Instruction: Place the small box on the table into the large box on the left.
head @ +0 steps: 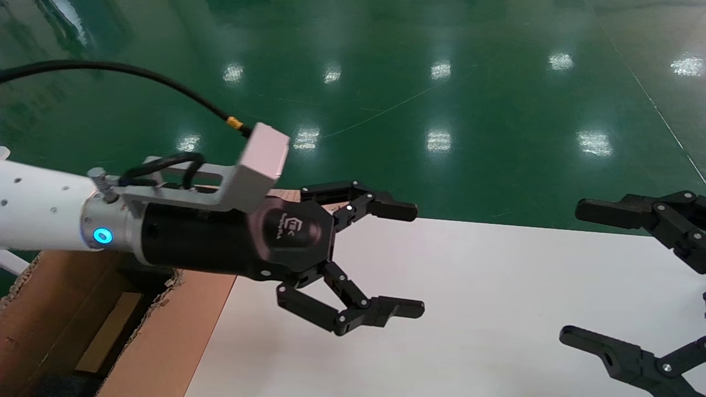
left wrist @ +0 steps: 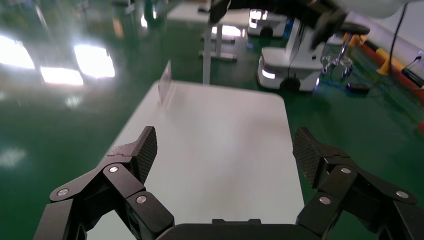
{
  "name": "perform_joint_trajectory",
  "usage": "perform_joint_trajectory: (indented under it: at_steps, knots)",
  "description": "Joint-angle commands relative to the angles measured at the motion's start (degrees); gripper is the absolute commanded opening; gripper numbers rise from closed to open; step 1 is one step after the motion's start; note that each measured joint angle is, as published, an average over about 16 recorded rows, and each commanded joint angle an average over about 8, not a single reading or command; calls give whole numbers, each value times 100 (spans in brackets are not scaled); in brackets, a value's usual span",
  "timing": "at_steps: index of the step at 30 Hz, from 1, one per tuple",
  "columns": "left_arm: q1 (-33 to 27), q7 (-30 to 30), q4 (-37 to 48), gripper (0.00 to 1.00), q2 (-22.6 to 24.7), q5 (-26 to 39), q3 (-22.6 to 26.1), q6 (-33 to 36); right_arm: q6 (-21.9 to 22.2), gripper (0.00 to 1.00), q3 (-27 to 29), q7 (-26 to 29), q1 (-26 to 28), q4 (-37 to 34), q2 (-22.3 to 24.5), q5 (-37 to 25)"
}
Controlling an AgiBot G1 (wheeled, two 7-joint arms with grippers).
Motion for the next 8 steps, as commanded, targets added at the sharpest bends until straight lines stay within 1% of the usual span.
perform_joint_trajectory:
  at_steps: [1, 5, 8]
  knots:
    - [269, 174, -52, 100, -5, -95, -353, 69, 0, 100, 0, 0, 0, 0, 0, 0]
    - [739, 476, -141, 100, -14, -260, -970, 188, 0, 100, -1, 0, 0, 0, 0, 0]
    - [899, 580, -171, 100, -17, -317, -1181, 228, 0, 100, -1, 0, 0, 0, 0, 1]
